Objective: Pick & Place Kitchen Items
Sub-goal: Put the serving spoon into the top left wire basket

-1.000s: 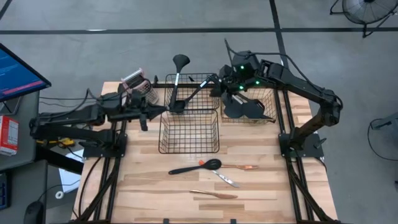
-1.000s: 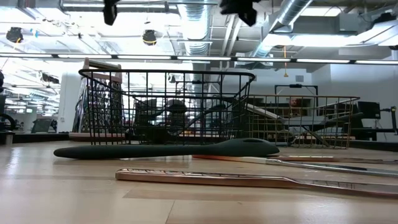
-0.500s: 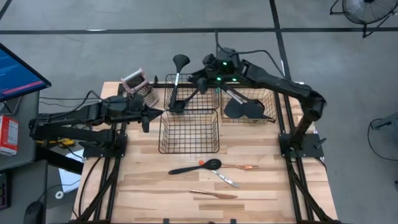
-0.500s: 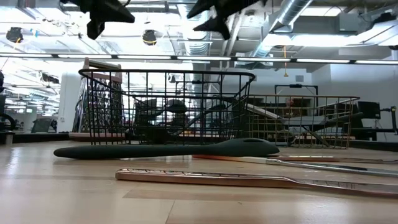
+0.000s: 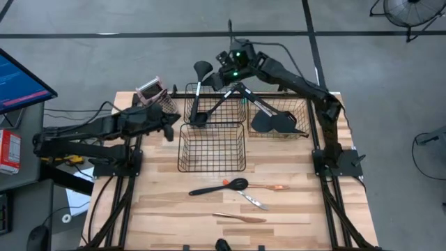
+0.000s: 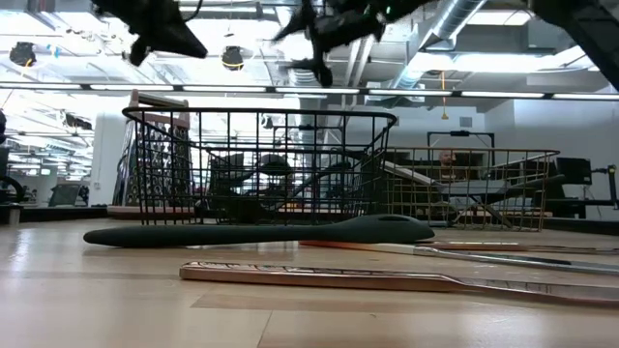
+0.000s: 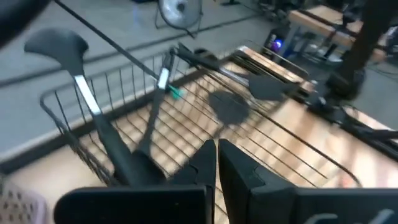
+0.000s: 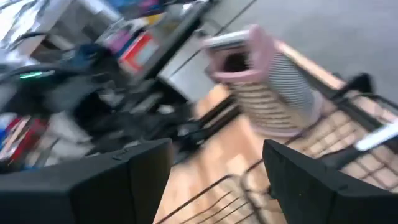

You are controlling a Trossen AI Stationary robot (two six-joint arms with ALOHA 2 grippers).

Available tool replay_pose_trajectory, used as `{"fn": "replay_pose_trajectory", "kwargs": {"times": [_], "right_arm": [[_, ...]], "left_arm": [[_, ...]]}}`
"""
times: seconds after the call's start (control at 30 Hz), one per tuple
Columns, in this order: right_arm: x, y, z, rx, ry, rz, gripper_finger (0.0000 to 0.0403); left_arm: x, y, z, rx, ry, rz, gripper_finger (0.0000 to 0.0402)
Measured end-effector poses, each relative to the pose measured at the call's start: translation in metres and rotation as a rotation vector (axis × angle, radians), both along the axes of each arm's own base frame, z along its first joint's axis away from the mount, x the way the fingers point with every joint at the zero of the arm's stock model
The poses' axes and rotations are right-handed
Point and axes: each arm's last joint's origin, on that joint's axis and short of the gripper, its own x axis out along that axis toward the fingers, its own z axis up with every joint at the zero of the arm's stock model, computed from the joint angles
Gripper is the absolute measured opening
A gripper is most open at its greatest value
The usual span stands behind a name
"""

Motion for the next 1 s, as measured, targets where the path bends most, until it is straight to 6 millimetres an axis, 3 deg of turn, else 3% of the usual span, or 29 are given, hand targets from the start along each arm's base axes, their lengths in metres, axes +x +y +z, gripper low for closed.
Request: {"fn": "replay_pose_trajectory", "kwargs": {"times": [0.2,0.3,0.47,0.63,0.77,1.0], "right_arm": [[-0.040,0.033,0.060,-0.114,-0.007,0.083,0.0249],[-0.068,0.054,0.089,-0.187,-0.019,0.068,0.0249],[-0.110,0.084,0.121,-0.287,0.002,-0.010,0.0249],[-0.145,0.107,0.142,-0.337,-0.006,-0.077,0.0249],[-0.160,0.119,0.151,-0.361,-0.018,-0.104,0.0249],[-0.168,0.132,0.154,-0.368,-0.006,-0.095,0.0249]], "left_arm": [[0.041,0.018,-0.006,0.093,-0.007,-0.033,0.0016],[0.058,0.029,-0.016,0.077,0.051,-0.070,0.0045],[0.081,0.047,-0.024,0.050,0.123,-0.104,0.0115],[0.100,0.060,-0.012,0.140,0.182,-0.118,0.0182],[0.113,0.081,-0.004,0.151,0.222,-0.016,0.0203],[0.125,0.121,-0.037,0.069,0.409,0.092,0.0193]]}}
